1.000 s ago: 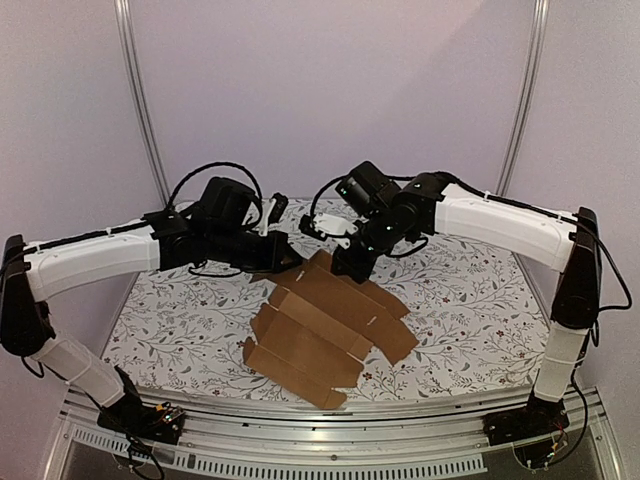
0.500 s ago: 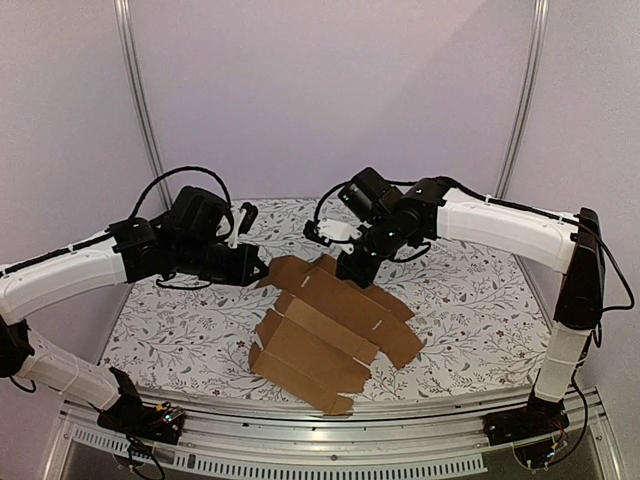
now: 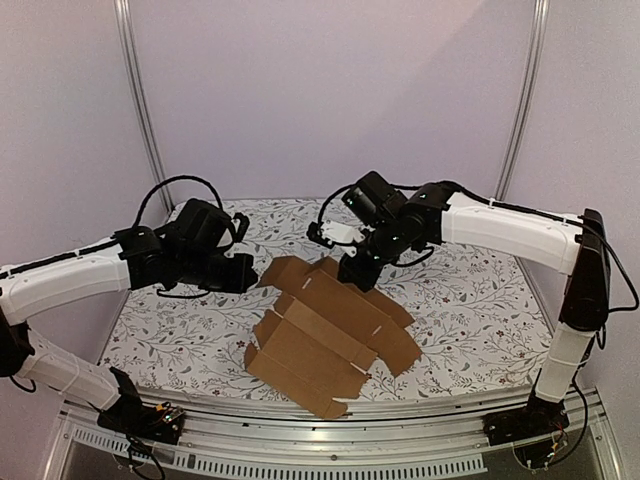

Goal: Fold the paper box

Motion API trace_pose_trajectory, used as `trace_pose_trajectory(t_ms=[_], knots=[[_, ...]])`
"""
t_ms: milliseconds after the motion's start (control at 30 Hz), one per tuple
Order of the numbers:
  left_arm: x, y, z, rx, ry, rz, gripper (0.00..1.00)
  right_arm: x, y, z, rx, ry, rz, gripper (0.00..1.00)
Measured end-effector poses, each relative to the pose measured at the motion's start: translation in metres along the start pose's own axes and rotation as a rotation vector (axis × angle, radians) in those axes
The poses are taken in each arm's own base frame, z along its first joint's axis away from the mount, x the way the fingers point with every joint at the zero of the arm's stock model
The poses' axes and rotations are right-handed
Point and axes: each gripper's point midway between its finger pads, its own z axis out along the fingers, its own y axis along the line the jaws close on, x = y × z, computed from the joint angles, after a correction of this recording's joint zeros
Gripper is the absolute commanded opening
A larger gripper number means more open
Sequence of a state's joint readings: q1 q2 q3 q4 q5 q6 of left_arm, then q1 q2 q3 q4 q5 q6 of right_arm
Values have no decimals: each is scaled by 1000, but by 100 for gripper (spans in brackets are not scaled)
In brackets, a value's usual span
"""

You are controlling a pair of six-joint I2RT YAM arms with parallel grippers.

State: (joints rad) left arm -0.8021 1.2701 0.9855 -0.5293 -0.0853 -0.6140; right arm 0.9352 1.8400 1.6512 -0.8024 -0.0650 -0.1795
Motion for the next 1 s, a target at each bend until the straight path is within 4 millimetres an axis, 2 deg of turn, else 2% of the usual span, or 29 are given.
trace_pose_trajectory(t_ms=[267, 433, 533, 633, 800, 833, 1000], knots=[[-13, 4, 2, -31, -65, -7, 0, 13, 12, -3, -54, -7, 0, 0], [-11, 3, 15, -37, -49, -5, 0, 21, 15, -5, -63, -4, 3, 0], [-11, 4, 15, -45, -45, -1, 0, 22, 12, -7, -45, -6, 10, 0], [-17, 1, 9, -40, -53, 5, 0, 23, 8, -8, -15, -4, 20, 0], [-24, -9, -14, 16, -72, 13, 0, 24, -1, -8, 34, 3, 37, 0], [-24, -13, -21, 47, -74, 15, 0, 24, -3, -8, 44, 4, 40, 0], [-17, -35, -36, 179, -36, 34, 0, 24, -9, -9, 78, 6, 48, 0]])
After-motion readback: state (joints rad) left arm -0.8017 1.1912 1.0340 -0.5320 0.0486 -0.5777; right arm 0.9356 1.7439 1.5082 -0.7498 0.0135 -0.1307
